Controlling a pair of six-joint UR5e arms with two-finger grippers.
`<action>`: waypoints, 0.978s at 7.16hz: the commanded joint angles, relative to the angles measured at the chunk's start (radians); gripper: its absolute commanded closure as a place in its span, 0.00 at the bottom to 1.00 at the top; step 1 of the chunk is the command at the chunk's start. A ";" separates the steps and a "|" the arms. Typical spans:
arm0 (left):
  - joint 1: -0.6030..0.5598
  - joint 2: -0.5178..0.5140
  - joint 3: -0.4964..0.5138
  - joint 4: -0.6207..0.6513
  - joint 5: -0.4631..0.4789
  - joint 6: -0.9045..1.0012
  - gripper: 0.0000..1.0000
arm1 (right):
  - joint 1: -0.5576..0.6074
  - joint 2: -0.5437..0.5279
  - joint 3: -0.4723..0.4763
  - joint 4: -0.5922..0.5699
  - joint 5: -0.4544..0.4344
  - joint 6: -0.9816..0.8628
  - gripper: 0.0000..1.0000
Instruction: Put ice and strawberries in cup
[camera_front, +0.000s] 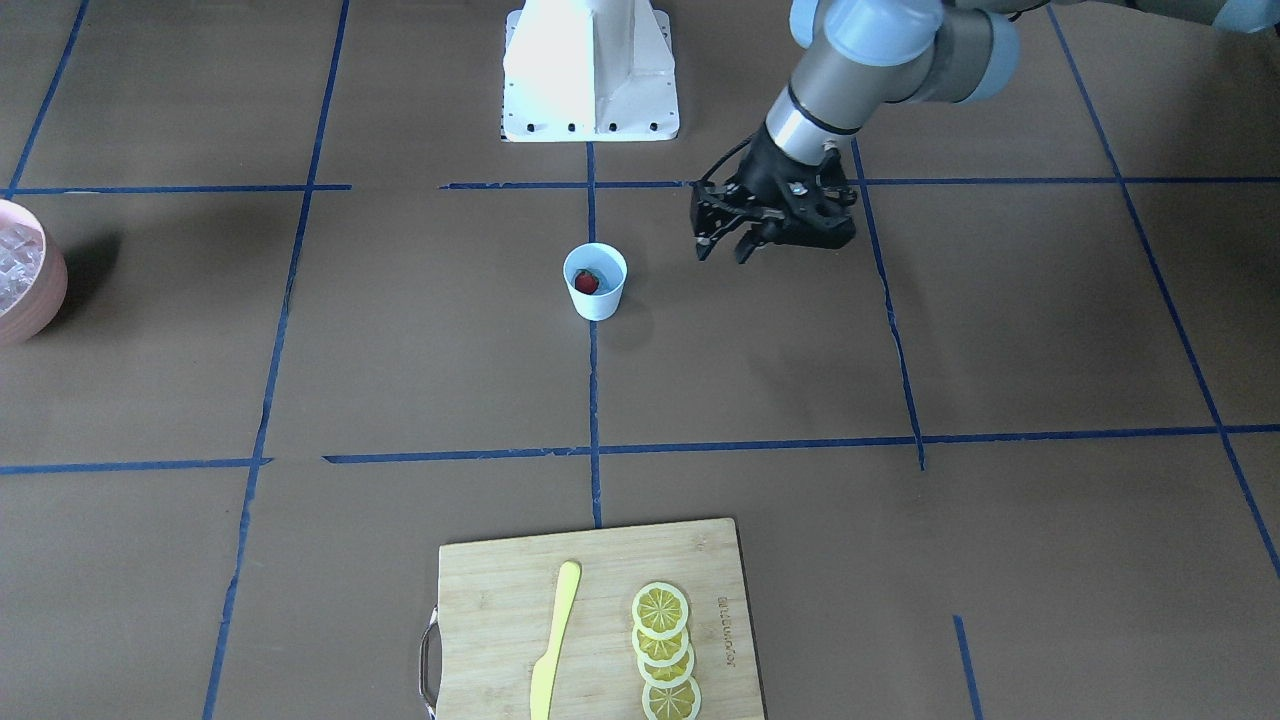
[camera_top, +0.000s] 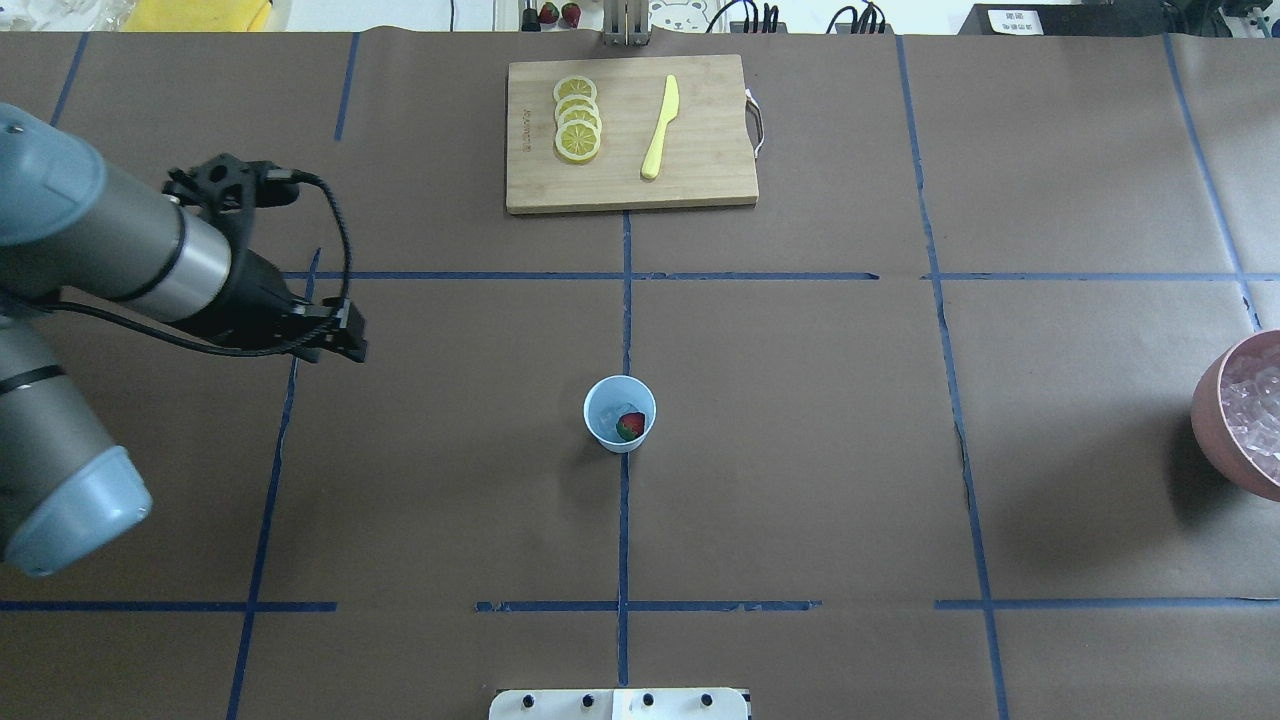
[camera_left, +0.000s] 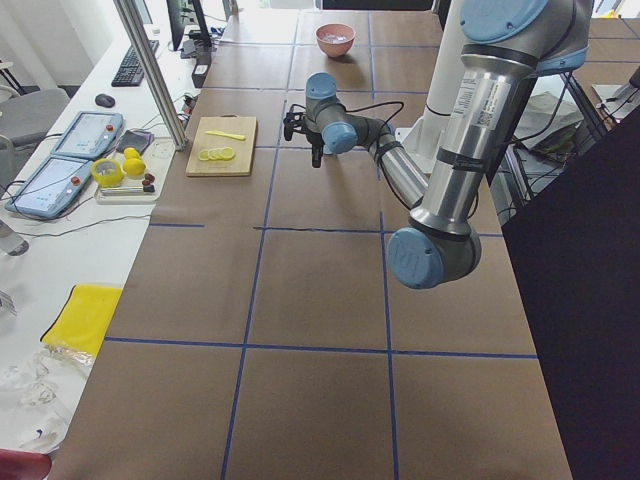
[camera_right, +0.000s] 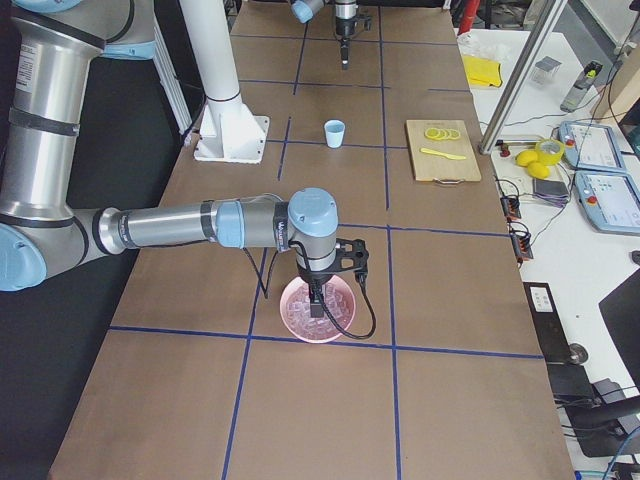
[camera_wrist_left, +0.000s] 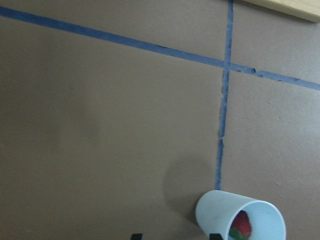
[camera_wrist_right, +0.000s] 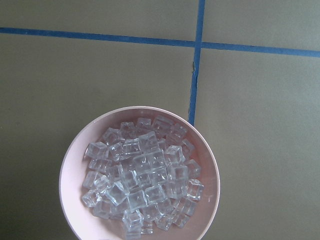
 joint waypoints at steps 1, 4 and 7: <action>-0.274 0.237 -0.044 0.089 -0.090 0.566 0.46 | 0.014 0.002 -0.011 -0.033 -0.002 -0.030 0.00; -0.681 0.253 0.181 0.356 -0.155 1.246 0.45 | 0.014 0.001 -0.019 -0.033 0.000 -0.030 0.00; -0.748 0.273 0.321 0.366 -0.239 1.305 0.00 | 0.014 0.008 -0.007 -0.032 -0.004 -0.029 0.00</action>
